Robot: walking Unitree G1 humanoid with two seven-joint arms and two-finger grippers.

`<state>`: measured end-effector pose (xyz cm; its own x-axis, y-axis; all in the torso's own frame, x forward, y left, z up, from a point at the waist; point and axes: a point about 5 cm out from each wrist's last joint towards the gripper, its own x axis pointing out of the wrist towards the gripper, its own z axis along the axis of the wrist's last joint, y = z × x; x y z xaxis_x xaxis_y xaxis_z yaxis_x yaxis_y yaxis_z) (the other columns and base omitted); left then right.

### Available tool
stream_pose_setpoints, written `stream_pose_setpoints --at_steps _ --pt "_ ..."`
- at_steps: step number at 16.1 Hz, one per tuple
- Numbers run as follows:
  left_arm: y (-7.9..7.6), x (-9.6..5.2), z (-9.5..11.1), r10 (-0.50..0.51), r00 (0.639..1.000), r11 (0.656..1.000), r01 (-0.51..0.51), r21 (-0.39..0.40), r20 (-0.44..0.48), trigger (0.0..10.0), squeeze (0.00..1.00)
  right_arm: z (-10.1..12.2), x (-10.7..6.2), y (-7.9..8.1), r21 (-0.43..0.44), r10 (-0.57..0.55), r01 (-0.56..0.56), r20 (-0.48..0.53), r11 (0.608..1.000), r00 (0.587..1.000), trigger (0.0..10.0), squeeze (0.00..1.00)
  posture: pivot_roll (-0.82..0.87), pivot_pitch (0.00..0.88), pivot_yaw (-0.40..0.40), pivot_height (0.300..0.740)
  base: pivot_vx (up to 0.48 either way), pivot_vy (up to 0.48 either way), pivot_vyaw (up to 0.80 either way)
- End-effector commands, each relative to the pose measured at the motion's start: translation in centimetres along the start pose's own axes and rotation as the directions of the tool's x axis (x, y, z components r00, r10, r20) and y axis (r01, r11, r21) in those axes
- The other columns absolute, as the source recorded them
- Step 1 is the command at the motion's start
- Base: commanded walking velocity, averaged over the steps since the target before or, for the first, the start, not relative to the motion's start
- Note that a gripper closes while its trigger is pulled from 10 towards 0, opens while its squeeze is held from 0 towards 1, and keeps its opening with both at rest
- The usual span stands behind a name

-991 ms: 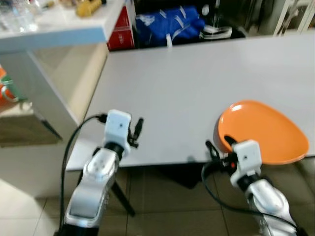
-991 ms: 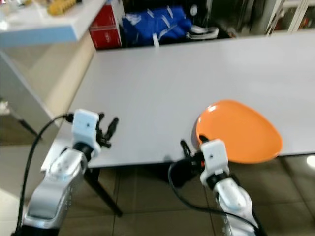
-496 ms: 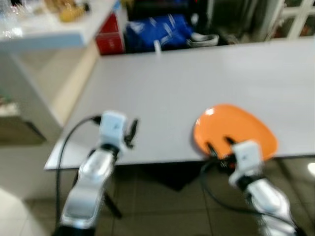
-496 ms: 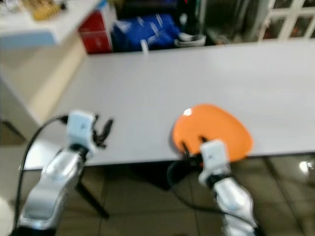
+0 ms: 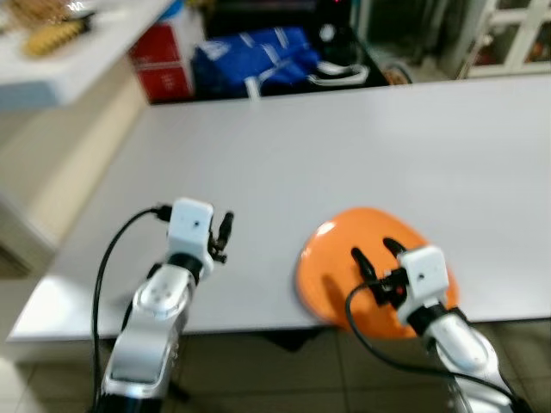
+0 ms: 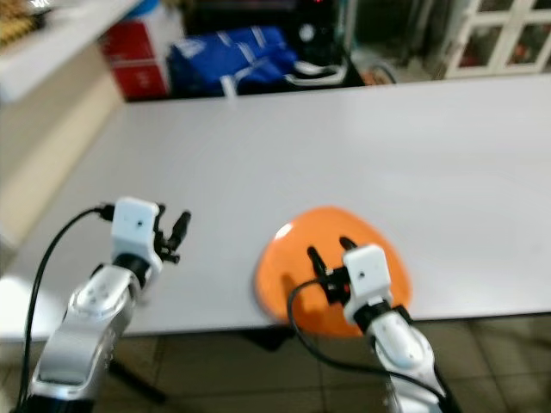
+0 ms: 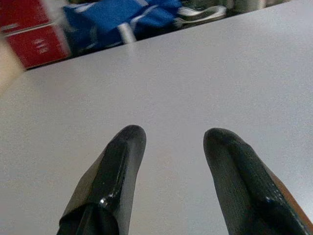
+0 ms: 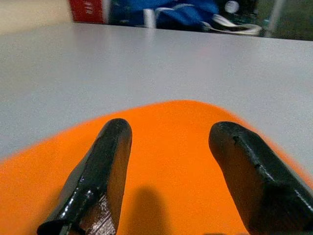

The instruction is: Setting the table

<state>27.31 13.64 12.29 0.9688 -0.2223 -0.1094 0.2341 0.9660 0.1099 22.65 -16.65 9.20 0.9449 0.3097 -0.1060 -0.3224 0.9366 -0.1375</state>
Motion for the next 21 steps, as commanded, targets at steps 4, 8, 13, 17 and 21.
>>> stream_pose_setpoints --at_steps 4,8,13,17,21 --pt "-1.0 0.5 1.7 -0.04 0.998 0.999 0.039 0.011 0.049 10.0 0.0 0.2 0.0 -0.4 -0.009 -0.011 0.011 0.003 1.0 1.0 10.0 0.0 -0.25 0.01 0.123 0.74 0.068 -0.098 0.0" --pt "-0.6 2.0 4.6 -0.062 0.997 0.993 0.066 -0.101 0.039 10.0 0.0 0.1 0.2 -0.3 -0.012 -0.011 0.011 0.005 1.0 1.0 10.0 0.0 -0.26 0.0 0.129 0.74 0.0 0.0 0.0" --pt "-1.9 4.1 9.1 -0.214 0.977 0.945 0.211 -0.25 0.015 10.0 0.0 0.2 0.4 -0.3 -0.014 -0.01 0.01 0.008 1.0 1.0 10.0 0.0 -0.26 0.0 0.131 0.74 0.0 0.0 0.0" --pt "-4.8 5.4 9.6 -0.365 0.931 0.886 0.341 -0.315 -0.019 10.0 0.0 0.2 0.4 -0.3 -0.016 -0.009 0.009 0.01 1.0 1.0 10.0 0.0 -0.26 0.0 0.124 0.74 0.0 0.0 0.0" --pt "-7.7 5.5 8.2 -0.545 0.825 0.748 0.397 -0.532 -0.151 10.0 0.0 0.4 0.3 -0.6 -0.042 -0.012 0.012 0.014 0.999 1.0 10.0 0.0 -0.29 0.011 0.127 0.74 0.0 0.0 0.0"
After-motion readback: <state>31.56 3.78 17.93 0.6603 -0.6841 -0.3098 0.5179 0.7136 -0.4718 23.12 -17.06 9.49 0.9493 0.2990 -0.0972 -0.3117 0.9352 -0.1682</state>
